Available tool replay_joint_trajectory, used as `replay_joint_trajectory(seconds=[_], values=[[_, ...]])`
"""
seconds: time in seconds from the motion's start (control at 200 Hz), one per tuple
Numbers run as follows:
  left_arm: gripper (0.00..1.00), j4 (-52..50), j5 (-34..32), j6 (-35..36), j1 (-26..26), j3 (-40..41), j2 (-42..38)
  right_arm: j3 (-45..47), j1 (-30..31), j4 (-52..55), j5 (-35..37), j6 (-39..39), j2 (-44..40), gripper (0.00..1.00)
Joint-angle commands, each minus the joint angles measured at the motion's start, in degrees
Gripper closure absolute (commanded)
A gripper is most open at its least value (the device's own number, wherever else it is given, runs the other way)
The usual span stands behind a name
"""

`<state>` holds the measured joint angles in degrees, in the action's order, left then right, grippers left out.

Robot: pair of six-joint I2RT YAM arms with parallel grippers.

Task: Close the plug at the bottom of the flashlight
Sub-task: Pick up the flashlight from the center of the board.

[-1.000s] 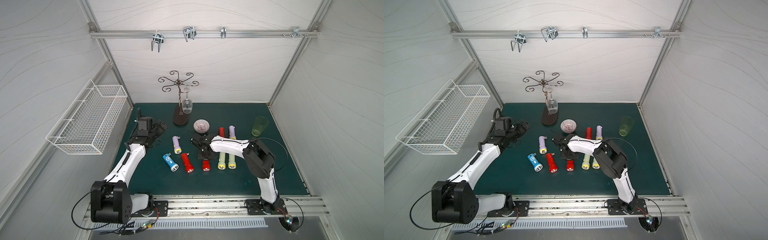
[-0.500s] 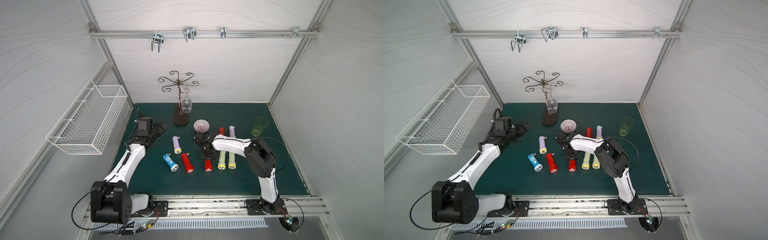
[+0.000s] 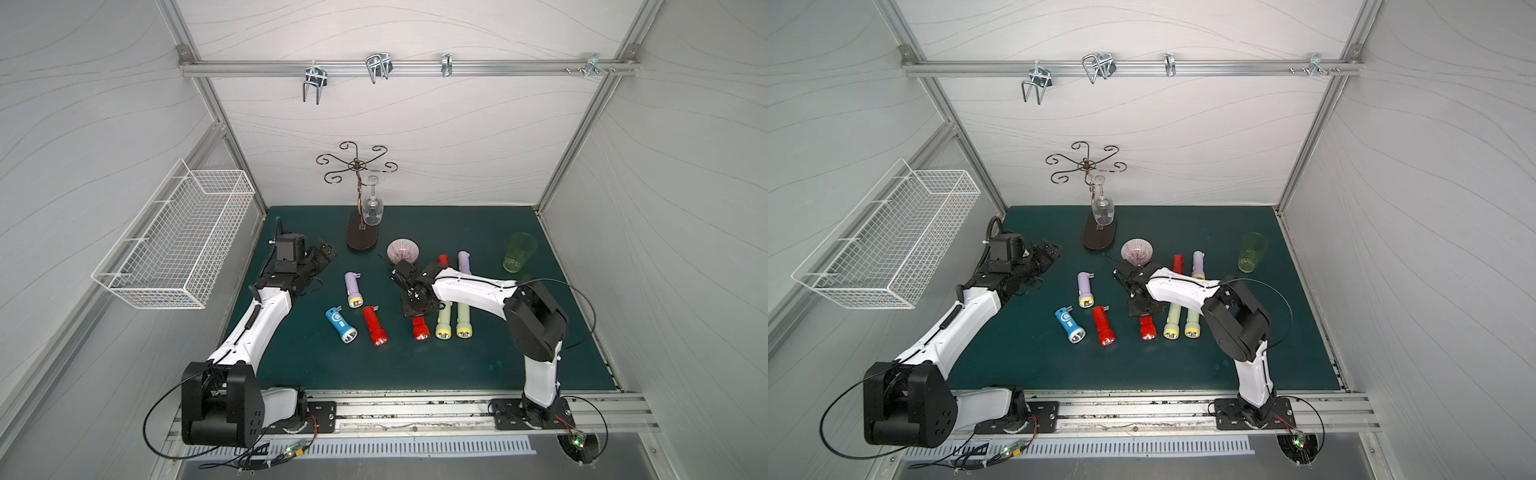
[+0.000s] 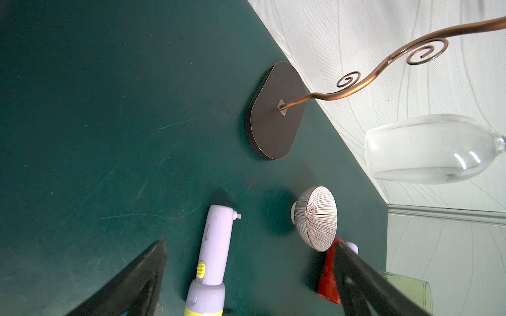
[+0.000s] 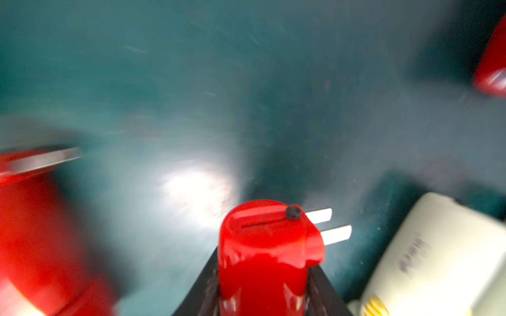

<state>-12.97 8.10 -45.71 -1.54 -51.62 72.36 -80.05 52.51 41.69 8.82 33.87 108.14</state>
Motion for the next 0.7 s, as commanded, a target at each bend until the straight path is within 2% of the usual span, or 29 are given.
replay_joint_trajectory(seconds=[0.0, 0.11, 0.22, 0.285, 0.495, 0.695], values=[[0.04, 3.4, 3.6, -1.7, 0.2, -1.4, 0.0, -1.4, -1.9, -5.1, -3.1, -8.7, -7.3, 1.00], [0.04, 5.2, 6.4, -3.4, 0.1, -1.3, 0.1, -1.0, -4.3, -10.3, -6.1, -15.7, -12.0, 1.00], [0.05, 10.5, 12.1, -5.5, 0.1, -0.3, 0.1, 0.8, -6.5, -17.8, -5.5, -24.9, -16.4, 1.00], [0.07, 13.0, 13.3, -7.4, -0.7, 0.2, 0.1, 2.1, -8.0, -23.1, -5.8, -30.8, -18.4, 1.00], [0.09, 6.8, 11.8, -6.2, -9.3, -6.6, 2.9, 5.5, -14.8, -39.2, -11.2, -45.1, -19.8, 1.00], [0.11, 9.2, 11.5, -13.9, -15.4, -10.1, 5.7, 7.1, -21.3, -48.0, -20.8, -56.4, -18.1, 1.00]])
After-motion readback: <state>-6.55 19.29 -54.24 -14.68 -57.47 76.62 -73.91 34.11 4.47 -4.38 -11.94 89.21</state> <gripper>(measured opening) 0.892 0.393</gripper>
